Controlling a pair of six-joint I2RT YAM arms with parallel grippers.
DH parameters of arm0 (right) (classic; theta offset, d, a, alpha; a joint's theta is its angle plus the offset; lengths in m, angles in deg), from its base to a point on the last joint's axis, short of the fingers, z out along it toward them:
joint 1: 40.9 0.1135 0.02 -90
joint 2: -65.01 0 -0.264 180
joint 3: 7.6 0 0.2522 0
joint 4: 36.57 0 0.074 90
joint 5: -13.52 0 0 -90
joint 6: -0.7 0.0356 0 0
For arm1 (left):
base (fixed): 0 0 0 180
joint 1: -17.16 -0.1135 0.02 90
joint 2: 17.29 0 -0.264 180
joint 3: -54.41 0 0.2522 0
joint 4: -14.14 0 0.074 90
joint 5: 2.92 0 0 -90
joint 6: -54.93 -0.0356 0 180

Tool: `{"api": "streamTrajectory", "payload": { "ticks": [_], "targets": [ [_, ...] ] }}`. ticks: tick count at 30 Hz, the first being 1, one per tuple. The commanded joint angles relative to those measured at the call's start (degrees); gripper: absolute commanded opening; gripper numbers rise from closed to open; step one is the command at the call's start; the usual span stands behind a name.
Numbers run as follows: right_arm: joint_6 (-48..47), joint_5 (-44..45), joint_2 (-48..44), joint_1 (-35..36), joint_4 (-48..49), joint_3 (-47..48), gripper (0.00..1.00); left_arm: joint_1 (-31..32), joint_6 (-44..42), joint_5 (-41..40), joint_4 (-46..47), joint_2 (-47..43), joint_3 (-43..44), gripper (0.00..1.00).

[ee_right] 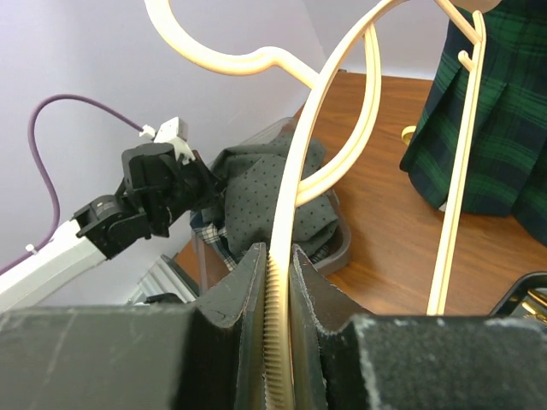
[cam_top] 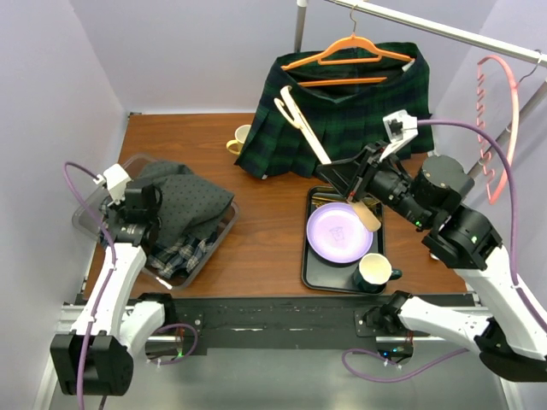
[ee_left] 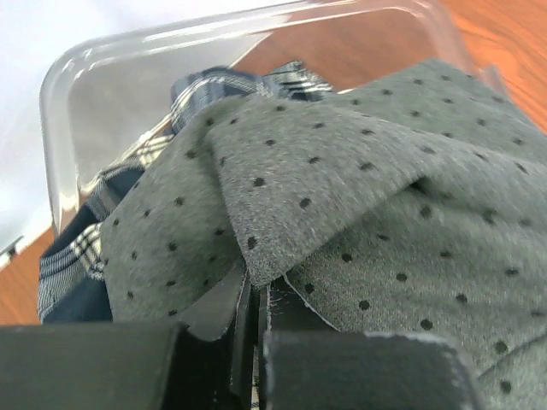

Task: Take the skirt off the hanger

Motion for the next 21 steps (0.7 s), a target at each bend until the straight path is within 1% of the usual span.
{"api": "streamTrajectory", "payload": {
  "ticks": [1,2,4,5,6,8,11,13,14,15,16,17,18,19,20,21],
  "targets": [
    [-1.56,1.96,-1.48,0.0,1.82,2.45,0.0,-0.56,11.38,-7.02,-4.58,4.06,2.48,0.0],
    [-1.56,2.05,-1.75,0.0,1.9,2.45,0.0,-1.95,13.05,-6.76,-5.11,4.93,2.39,0.0],
    [-1.64,2.14,-2.01,0.0,1.82,2.53,0.0,-2.49,13.76,-3.26,-4.51,7.05,1.52,0.0],
    [-1.56,2.14,-2.1,-0.09,1.82,2.62,0.0,-3.71,15.51,-1.85,-4.24,7.66,1.08,0.0],
    [-1.56,2.23,-2.19,-0.09,1.73,2.71,0.0,-4.68,16.65,1.38,-4.15,9.32,0.64,0.0],
    [-1.56,2.4,-2.36,0.0,1.38,2.97,0.0,-6.96,19.03,3.6,-4.33,11.17,-0.24,0.0],
    [-1.91,2.75,-2.89,-0.09,0.85,3.5,0.0,-8.11,21.84,3.96,-6.25,16.61,0.19,0.0],
    [-2.08,2.93,-2.8,-0.09,0.5,3.94,0.0,-8.29,23.07,2.91,-8.36,18.73,2.37,0.05],
    [-2.26,2.93,-2.89,-0.09,0.06,4.38,0.0,-8.47,23.17,2.21,-11.59,20.13,3.96,0.07],
    [-2.35,3.19,-2.98,0.0,-0.2,4.73,0.0,-8.47,22.82,-0.06,-13.71,20.58,6.06,0.14],
    [-2.43,3.11,-2.98,-0.09,-0.38,4.82,0.0,-8.38,22.73,-1.47,-16.08,20.94,11.13,0.22],
    [-2.52,3.19,-3.07,0.0,-0.47,4.99,0.0,-8.38,23.08,-3.31,-21.24,21.03,14.05,0.32],
    [-2.52,3.19,-3.15,0.0,-0.47,5.08,0.0,-8.29,23.17,-6.55,-23.55,21.03,16.95,0.52],
    [-2.52,3.28,-3.33,0.0,-0.64,5.08,0.0,-8.29,22.82,-7.98,-25.23,20.68,21.94,0.59],
    [-2.44,3.28,-3.42,0.0,-0.65,5.0,0.0,-8.38,22.47,-8.86,-27.33,19.72,24.17,0.65],
    [-2.52,3.45,-3.59,0.0,-0.56,4.91,0.0,-8.29,21.86,-9.65,-27.79,19.1,26.1,0.75]
  ]
}}
